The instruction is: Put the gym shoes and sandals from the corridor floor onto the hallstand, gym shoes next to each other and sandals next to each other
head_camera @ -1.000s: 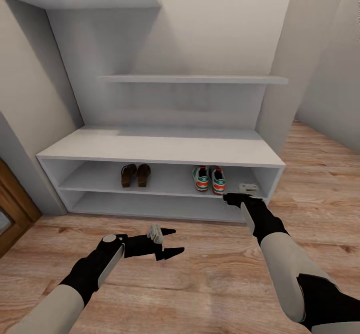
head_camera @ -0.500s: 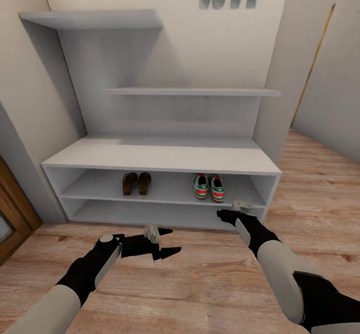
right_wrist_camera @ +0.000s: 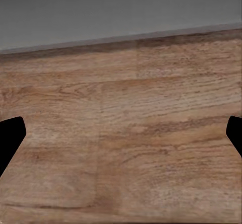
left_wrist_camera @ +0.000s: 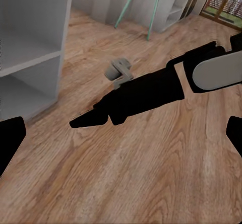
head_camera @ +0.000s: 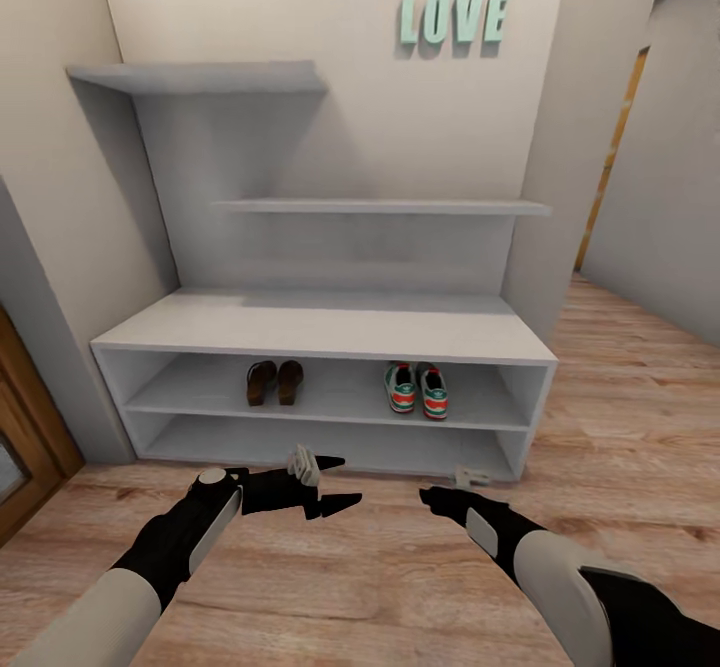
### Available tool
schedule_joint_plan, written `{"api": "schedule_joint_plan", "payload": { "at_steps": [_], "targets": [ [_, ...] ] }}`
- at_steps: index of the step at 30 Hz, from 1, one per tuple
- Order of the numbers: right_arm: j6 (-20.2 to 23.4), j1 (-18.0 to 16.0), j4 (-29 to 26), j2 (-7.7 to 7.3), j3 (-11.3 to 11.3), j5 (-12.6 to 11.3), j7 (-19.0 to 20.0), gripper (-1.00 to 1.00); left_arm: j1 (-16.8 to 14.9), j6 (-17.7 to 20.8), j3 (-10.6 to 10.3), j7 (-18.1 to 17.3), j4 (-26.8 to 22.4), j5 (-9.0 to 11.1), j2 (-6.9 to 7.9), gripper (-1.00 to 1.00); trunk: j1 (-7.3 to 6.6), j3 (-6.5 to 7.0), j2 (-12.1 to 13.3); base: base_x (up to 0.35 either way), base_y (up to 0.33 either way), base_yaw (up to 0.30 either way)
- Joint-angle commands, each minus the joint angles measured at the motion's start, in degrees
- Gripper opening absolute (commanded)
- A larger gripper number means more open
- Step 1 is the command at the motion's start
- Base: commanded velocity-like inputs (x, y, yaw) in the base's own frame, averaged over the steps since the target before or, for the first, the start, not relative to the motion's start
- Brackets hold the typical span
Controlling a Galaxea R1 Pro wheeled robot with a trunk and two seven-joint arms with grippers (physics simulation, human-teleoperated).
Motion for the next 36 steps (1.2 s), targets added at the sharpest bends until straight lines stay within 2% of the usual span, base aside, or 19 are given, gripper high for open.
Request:
{"api": "schedule_joint_plan", "payload": {
  "at_steps": [1, 11, 29, 36],
  "targets": [
    [0.3, 0.1, -0.1, 0.01, -0.4, -0.1, 0.3, 1.00, 0.0, 0.6, -0.2, 0.0, 0.0, 0.6, 0.07, 1.00, -0.04, 0.17, 0.0, 0.000, 0.000, 0.000],
    [0.4, 0.4, 0.1, 0.03, -0.4, -0.1, 0.7, 1.00, 0.0, 0.6, -0.3, 0.2, 0.0, 0.6, 0.04, 1.00, -2.03, 1.88, 3.6, 0.000, 0.000, 0.000],
    [0.4, 1.2, 0.4, 0.10, -0.4, -0.1, 0.7, 1.00, 0.0, 0.6, -0.2, 0.4, 0.1, 0.6, 0.14, 1.00, -5.99, 3.54, 10.8, 0.000, 0.000, 0.000],
    [0.4, 4.1, 0.4, 0.12, -0.3, 0.1, 0.8, 1.00, 0.0, 0.6, -0.2, 0.4, 0.2, 0.6, 0.16, 1.00, -7.52, 4.15, 13.6, 0.000, 0.000, 0.000]
  ]
}}
